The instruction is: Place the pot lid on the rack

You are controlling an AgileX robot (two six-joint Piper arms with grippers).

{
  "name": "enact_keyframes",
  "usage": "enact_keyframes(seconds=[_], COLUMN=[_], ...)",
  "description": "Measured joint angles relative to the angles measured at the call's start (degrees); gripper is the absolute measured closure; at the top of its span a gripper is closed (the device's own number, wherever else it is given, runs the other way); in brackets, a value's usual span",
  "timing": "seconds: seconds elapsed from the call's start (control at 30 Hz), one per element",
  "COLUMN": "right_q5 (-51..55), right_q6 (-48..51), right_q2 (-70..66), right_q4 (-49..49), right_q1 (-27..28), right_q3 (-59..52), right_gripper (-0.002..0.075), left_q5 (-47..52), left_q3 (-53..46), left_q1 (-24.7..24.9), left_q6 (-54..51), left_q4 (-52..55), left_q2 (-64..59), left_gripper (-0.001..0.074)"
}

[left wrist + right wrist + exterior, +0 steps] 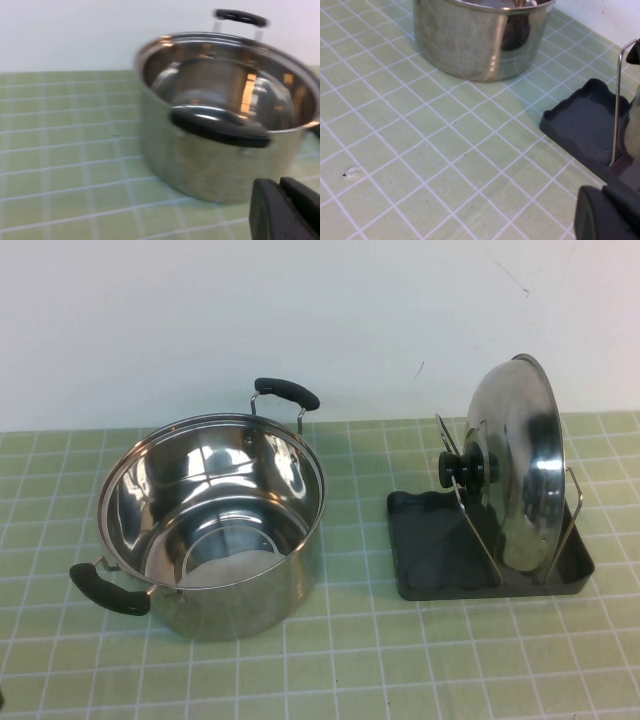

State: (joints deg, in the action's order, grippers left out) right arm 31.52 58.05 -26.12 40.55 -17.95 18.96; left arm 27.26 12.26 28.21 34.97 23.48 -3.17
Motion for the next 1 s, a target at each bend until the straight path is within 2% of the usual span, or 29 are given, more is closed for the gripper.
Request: enact_keyframes(seconds=[0.17, 0.27, 0.37, 0.53, 1.0], right_q5=[0.0, 0.0, 0.0, 0.0, 0.0], right_q6=[0.0, -0.4, -0.7, -0.9, -0.9], right_q2=[0.0, 0.0, 0.0, 0.0, 0.0], right_q4=[0.0, 0.0, 0.0, 0.0, 0.1], right_q1=[0.0, 0.0, 0.0, 0.0, 0.0], right_q3=[0.0, 0.0, 0.0, 0.0, 0.0], right_gripper=[0.0726, 0.0726, 0.0726, 0.0726, 0.0727], left_q5=[-3.2, -4.1, -4.6, -5.5, -7.5], left_q3=[-3.0, -5.4, -8.1, -12.3, -12.8], left_q1=[-13.6, -19.8, -23.5, -24.8, -24.8], left_q6=[-12.8, -20.5, -23.6, -23.6, -23.8], left_q4=[-10.9, -17.0, -19.8, -20.6, -20.4], left_q2=[3.0, 3.7, 3.9, 3.9, 4.0], left_gripper=[0.0735, 0.0735, 0.0736, 0.0736, 0.0736])
